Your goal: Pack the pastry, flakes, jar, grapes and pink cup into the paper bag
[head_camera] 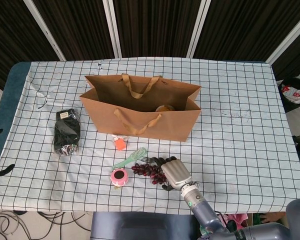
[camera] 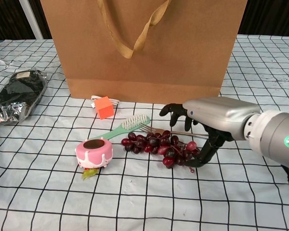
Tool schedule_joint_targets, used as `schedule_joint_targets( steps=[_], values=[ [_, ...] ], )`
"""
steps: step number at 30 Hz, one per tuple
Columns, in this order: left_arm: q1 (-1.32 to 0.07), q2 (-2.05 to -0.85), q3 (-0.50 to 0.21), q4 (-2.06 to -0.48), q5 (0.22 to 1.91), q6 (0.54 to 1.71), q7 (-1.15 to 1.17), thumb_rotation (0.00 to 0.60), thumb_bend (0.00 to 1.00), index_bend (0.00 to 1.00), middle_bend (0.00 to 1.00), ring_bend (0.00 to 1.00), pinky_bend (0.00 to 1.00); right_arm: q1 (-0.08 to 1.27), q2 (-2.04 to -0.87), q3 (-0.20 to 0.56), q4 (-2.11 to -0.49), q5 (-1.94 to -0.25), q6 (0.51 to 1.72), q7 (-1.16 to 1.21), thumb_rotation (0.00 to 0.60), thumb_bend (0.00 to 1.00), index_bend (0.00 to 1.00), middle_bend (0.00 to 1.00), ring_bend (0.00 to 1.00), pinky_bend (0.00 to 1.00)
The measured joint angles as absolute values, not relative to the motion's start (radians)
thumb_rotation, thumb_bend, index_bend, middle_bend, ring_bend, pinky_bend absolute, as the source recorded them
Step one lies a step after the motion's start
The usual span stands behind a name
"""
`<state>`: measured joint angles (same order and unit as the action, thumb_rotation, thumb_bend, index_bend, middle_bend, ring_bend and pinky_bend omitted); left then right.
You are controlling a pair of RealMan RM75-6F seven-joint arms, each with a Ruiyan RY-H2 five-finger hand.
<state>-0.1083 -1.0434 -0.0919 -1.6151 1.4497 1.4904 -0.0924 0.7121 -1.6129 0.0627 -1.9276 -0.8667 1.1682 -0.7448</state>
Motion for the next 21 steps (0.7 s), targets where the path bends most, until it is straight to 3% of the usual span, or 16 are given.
schedule_joint_targets(
  steps=[12, 21],
  values=[
    [-0.108, -1.042, -0.093, -1.615, 1.446, 1.489, -0.091, 0.6, 0.03, 0.12, 0.08, 0.02, 0.12, 0.736, -1.719, 0.088, -1.835, -0.859, 1.175, -0.761, 0.6, 0.18, 0.19, 0.27, 0.34, 0.23],
    [-0.107, -1.045, -0.096, -1.614, 1.44, 1.49, -0.082, 0.6, 0.03, 0.12, 0.08, 0.02, 0.12, 0.744, -1.755, 0.09, -1.78, -0.847, 1.18, -0.78, 0.6, 0.24, 0.25, 0.37, 0.45, 0.28]
  ],
)
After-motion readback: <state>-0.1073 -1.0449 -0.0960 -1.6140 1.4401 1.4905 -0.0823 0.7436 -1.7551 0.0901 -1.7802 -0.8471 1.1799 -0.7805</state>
